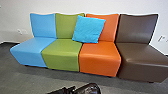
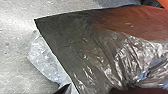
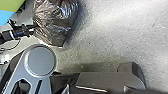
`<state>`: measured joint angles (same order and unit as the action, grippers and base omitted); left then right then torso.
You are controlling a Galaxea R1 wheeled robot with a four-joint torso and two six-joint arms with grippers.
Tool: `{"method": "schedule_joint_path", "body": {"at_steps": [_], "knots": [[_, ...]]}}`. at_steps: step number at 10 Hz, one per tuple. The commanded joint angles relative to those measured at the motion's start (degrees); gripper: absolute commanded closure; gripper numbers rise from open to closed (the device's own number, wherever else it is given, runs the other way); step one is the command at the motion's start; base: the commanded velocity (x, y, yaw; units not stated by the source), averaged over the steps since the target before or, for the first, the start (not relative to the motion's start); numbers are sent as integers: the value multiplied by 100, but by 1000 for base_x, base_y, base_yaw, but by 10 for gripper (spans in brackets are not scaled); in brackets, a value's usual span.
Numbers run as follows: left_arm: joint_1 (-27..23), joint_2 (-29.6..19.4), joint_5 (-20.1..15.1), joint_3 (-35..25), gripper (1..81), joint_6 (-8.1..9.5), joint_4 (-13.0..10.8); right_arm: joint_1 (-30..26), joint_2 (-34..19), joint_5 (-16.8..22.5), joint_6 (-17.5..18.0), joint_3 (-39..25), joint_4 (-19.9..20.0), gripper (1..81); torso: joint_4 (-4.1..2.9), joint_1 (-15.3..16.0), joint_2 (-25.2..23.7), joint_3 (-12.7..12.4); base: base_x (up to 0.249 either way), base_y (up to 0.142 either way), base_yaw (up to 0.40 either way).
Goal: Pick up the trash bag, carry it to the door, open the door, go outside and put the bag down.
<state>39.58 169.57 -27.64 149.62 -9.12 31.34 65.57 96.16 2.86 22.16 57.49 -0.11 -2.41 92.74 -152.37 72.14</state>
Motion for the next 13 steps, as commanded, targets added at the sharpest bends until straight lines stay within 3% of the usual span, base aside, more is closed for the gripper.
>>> {"method": "schedule_joint_path", "body": {"at_steps": [1,5,13], "knots": [[-377,182,100,199,10,-46,100,-312,-375,258,7,-221,55,10,0,0,0,0,0,0,0],[-86,288,610,358,10,-81,83,-312,-253,250,7,-239,29,10,0,0,0,2,0,0,0],[107,315,619,587,10,-90,-14,-233,-243,250,-1,-187,11,10,0,0,0,2,0,0,0]]}}
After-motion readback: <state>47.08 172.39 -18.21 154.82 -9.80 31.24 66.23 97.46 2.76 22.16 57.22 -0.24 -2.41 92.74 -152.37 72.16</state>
